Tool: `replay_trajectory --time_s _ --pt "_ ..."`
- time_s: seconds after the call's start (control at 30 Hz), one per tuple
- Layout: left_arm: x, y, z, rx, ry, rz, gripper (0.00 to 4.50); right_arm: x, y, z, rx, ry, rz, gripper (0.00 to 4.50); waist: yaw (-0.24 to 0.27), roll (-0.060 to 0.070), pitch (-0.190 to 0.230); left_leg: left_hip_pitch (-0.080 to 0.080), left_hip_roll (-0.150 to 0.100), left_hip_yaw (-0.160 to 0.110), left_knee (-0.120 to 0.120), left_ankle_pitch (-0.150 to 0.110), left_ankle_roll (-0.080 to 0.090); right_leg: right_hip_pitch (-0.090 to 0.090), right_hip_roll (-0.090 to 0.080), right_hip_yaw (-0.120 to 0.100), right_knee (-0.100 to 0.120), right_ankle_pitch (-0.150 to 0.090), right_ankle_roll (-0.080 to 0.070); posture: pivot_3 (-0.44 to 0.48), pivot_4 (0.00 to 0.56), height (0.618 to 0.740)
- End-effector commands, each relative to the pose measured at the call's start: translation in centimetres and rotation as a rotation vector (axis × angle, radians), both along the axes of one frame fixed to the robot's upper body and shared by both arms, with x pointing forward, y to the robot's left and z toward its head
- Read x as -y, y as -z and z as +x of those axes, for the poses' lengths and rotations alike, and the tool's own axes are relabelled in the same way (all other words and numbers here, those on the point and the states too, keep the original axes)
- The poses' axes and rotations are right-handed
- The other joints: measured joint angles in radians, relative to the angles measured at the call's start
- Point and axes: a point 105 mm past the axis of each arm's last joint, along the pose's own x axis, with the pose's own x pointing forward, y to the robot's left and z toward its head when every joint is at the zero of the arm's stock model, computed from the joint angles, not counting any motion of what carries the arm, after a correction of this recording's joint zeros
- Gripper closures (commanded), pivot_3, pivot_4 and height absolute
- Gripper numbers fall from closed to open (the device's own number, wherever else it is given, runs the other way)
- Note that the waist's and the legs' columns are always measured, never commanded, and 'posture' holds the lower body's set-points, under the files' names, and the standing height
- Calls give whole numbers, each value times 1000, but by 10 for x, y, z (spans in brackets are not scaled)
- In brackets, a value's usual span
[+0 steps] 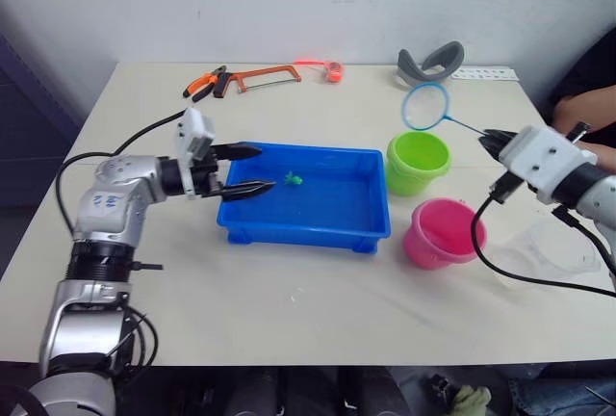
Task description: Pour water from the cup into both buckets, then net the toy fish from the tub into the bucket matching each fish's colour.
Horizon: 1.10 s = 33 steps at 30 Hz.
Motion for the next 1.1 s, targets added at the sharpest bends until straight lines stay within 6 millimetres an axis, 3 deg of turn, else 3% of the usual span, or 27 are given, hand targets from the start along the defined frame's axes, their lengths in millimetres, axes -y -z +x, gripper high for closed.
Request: replay_trajectory --time_s 0.03,0.13,0.23,0.5,0.83,1.1 --pt "-23 -7 -6 34 -50 34 21 -36 -4 -9 -129 -127 176 4500 0 0 0 0 0 0 0 0 0 0 -1 0 0 0 0 0 150 740" --pt "-36 -7 -9 28 -85 55 21 -62 2 -12 -242 -208 258 4500 6 0 0 -1 -1 -2 0 0 0 0 -2 0 0 0 0 0 150 740" --pt "-42 -6 -15 19 -97 72 21 -73 12 -11 -288 -228 233 4500 13 0 0 -1 -1 -2 0 0 1 0 -3 0 0 0 0 0 150 740" --pt "-39 -3 -23 23 -103 88 21 -84 48 -14 -558 -257 300 4500 14 0 0 -2 -1 -1 0 -1 1 -1 -3 1 0 0 0 0 150 740" --pt "-25 -4 -21 42 -88 72 21 -103 80 -15 -725 -258 387 4500 3 0 0 -2 -1 0 0 -1 1 -1 -3 1 0 0 0 0 150 740" --pt "-23 -6 -18 53 -86 64 21 -103 99 12 -738 -170 427 4500 -2 0 0 -2 -1 0 0 -1 1 -2 -2 2 0 0 0 0 150 740"
